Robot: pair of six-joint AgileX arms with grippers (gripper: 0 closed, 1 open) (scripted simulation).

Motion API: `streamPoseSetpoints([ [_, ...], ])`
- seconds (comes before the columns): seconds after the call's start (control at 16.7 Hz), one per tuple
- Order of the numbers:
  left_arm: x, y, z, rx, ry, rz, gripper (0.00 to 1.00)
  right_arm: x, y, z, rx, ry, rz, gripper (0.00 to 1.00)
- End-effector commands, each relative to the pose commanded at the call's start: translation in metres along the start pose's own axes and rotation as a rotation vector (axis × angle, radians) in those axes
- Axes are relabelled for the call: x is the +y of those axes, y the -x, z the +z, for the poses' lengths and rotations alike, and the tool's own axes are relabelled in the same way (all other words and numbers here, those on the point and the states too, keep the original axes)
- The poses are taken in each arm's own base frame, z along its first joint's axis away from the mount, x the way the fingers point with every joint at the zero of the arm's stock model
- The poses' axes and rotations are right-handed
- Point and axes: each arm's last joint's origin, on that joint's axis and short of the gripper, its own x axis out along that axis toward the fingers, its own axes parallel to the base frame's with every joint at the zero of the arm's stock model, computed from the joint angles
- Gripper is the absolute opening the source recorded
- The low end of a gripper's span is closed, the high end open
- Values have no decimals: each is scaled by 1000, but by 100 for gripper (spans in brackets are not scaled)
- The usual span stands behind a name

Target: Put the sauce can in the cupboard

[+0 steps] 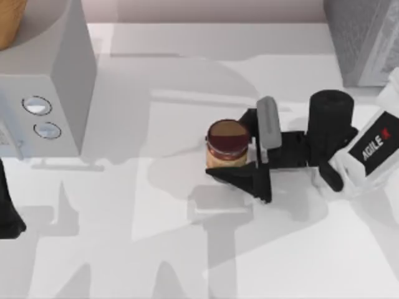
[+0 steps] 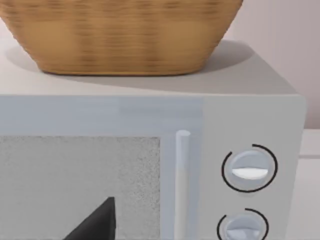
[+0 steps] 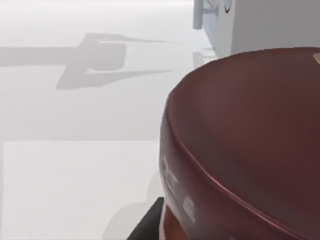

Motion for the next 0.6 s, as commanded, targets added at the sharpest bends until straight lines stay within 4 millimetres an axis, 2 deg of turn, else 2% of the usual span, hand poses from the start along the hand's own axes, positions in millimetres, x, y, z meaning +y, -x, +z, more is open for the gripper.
streamPoseSetpoints([
  [0.12, 0, 0, 0, 0, 0, 0, 100, 0, 0, 0, 0, 0, 0, 2],
  [0.18, 0, 0, 0, 0, 0, 0, 100, 0, 0, 0, 0, 0, 0, 0],
  [0.6, 0, 0, 0, 0, 0, 0, 100, 0, 0, 0, 0, 0, 0, 0],
])
